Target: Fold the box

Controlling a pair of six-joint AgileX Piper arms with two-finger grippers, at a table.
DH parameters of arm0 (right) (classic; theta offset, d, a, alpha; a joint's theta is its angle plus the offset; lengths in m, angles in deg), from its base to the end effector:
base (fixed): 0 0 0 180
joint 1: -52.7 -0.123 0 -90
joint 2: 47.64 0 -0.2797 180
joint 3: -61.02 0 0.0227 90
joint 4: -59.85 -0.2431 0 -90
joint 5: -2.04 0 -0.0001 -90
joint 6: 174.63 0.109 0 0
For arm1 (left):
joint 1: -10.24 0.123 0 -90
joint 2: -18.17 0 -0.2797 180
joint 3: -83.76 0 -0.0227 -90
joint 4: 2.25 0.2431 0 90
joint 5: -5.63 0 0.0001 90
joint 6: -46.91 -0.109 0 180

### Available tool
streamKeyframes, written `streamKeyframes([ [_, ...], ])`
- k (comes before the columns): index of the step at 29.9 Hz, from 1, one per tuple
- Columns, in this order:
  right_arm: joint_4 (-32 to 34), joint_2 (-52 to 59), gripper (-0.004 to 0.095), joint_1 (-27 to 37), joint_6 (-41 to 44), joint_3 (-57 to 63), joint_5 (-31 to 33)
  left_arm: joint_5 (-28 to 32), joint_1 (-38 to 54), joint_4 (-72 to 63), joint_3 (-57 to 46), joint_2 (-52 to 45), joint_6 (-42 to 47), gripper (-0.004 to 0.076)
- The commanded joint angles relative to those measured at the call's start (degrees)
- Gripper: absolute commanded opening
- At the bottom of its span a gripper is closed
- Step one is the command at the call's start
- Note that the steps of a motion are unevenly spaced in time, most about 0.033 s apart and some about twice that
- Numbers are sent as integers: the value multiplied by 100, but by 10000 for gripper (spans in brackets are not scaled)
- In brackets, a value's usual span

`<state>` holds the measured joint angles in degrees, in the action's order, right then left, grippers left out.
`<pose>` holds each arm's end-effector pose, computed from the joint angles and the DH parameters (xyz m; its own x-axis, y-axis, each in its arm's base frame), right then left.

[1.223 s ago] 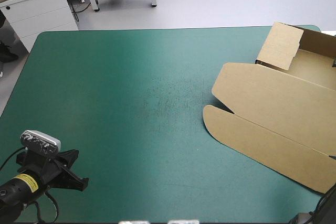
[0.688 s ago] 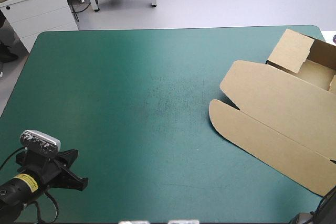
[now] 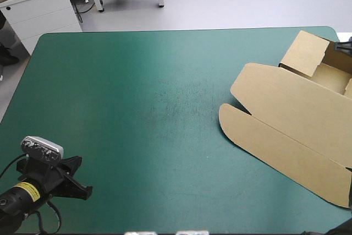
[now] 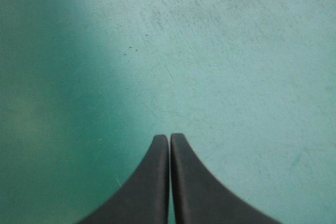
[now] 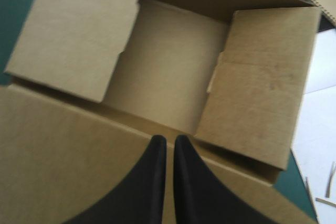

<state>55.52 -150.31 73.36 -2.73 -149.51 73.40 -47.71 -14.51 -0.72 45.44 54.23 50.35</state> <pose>0.3307 -0.1163 0.4047 -0.7830 0.1706 -0.5982 0.2220 0.9750 -0.0125 0.0809 -0.0347 0.3082 -0.5727 0.2155 -0.7909 0.3783 0.9254 -0.0218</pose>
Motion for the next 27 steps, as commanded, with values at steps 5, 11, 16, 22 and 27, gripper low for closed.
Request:
streamKeyframes([
  [5,58,1512,0,-1365,-33,1671,-119,362,11,-8,134,21,12,-10],
  [11,-4,2684,-7,-2183,-191,3204,-914,298,11,-30,134,21,12,-10],
  [16,-43,3957,-20,-2397,-376,4357,-1673,526,11,-30,134,-26,12,-10],
  [22,-31,5486,-20,-2397,-504,5299,-2315,827,11,38,121,-346,-13,-10],
  [27,-31,6471,-20,-2397,-523,6085,-2465,929,11,50,56,-759,-205,-10],
])
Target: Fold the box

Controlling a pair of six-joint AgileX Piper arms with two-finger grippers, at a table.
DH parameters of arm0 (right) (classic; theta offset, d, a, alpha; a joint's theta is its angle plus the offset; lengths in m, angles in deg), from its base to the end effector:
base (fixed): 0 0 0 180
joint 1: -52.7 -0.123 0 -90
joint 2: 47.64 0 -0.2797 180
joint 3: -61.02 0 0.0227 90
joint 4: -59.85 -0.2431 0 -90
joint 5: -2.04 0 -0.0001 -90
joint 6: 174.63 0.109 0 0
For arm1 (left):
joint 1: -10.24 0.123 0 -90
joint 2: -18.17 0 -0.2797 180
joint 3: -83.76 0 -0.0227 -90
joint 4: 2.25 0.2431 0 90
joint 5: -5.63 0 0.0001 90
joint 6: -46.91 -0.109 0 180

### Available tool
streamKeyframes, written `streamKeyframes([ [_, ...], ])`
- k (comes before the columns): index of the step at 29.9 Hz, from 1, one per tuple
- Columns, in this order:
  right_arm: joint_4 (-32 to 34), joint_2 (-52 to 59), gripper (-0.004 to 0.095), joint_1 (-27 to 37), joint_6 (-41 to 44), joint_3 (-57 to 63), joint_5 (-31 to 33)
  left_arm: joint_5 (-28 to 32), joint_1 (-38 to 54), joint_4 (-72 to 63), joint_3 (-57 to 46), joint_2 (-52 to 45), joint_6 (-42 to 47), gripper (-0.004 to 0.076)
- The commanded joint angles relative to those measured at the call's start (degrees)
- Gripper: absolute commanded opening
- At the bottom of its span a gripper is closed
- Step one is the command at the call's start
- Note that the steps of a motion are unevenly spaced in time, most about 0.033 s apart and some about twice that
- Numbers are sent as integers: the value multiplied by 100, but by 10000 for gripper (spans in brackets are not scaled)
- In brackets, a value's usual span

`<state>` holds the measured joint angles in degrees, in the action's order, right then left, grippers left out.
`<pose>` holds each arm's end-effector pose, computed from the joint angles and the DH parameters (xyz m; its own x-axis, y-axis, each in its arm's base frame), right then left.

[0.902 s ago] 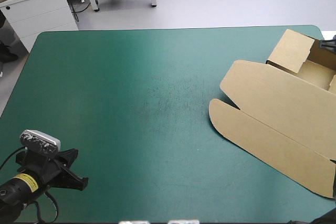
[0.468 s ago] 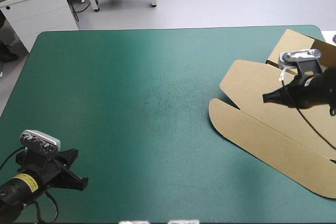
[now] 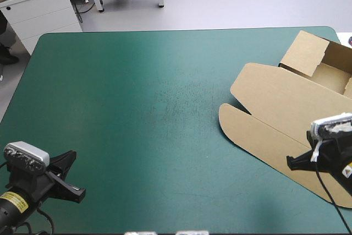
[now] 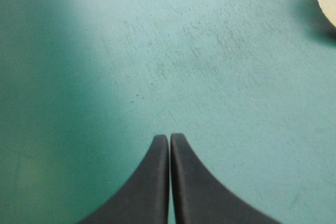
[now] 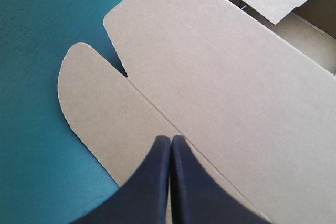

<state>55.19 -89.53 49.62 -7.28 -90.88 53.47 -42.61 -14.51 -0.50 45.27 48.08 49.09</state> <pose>0.1048 0.0126 0.3576 -0.4935 -0.1956 -0.8475 -0.1941 0.9746 -0.1120 0.0670 -0.0281 0.3241 -0.4140 0.1714 -0.8940 0.3928 0.9196 -0.0056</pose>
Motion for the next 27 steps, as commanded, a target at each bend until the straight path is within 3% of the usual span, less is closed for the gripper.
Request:
streamKeyframes([
  [1,2,561,-20,-23,-68,385,-517,432,11,29,20,-241,-106,-10],
  [18,-14,2461,-20,-23,534,2155,-1194,1005,11,38,-1272,-1661,-106,-10],
  [27,-1,3563,-20,-23,590,2373,-1223,614,11,83,-1272,-1845,-58,-10],
])
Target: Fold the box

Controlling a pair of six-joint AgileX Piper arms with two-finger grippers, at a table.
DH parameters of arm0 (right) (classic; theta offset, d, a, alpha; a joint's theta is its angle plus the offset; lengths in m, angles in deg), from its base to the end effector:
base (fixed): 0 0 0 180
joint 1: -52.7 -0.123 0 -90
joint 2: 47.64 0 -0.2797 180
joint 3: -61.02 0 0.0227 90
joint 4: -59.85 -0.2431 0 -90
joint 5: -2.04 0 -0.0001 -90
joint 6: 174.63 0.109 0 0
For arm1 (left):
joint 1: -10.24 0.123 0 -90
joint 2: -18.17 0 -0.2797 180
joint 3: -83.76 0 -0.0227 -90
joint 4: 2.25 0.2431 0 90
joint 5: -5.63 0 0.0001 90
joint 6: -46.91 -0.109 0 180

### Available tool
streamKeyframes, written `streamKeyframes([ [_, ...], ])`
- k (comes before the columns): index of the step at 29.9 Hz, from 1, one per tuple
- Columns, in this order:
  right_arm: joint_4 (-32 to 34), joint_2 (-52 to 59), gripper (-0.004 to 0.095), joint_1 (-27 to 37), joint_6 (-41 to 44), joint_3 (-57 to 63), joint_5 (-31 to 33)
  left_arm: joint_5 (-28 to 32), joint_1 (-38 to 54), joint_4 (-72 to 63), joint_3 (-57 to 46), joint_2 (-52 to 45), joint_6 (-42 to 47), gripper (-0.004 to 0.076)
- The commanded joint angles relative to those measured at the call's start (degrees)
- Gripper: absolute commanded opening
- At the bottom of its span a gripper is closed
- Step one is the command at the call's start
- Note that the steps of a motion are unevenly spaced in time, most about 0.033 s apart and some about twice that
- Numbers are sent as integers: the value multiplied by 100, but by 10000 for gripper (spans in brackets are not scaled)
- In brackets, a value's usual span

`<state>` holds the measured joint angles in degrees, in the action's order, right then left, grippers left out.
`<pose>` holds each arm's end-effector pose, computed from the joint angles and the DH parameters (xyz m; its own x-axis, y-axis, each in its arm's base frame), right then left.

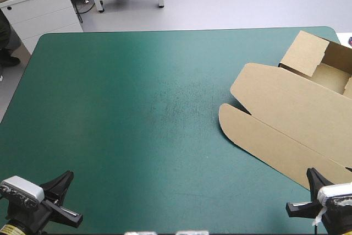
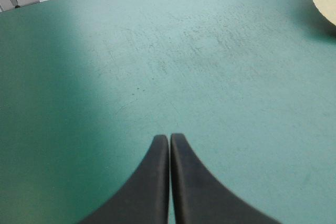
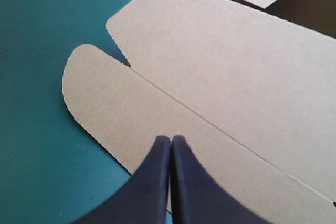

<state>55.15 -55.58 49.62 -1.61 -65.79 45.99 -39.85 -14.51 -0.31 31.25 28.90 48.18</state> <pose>0.0296 0.0078 0.2707 -0.2509 -0.0761 -0.9650 -0.1245 0.9912 -0.0459 0.0331 -0.0124 0.2698 -0.2906 0.1357 -0.9472 0.3982 0.9172 0.0092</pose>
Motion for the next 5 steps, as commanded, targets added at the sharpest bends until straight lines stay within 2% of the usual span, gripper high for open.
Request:
streamKeyframes([
  [1,3,214,-20,-23,34,-136,-475,338,11,64,130,73,33,-10],
  [5,48,203,-20,-23,101,-136,-463,338,11,64,130,73,16,-10],
])
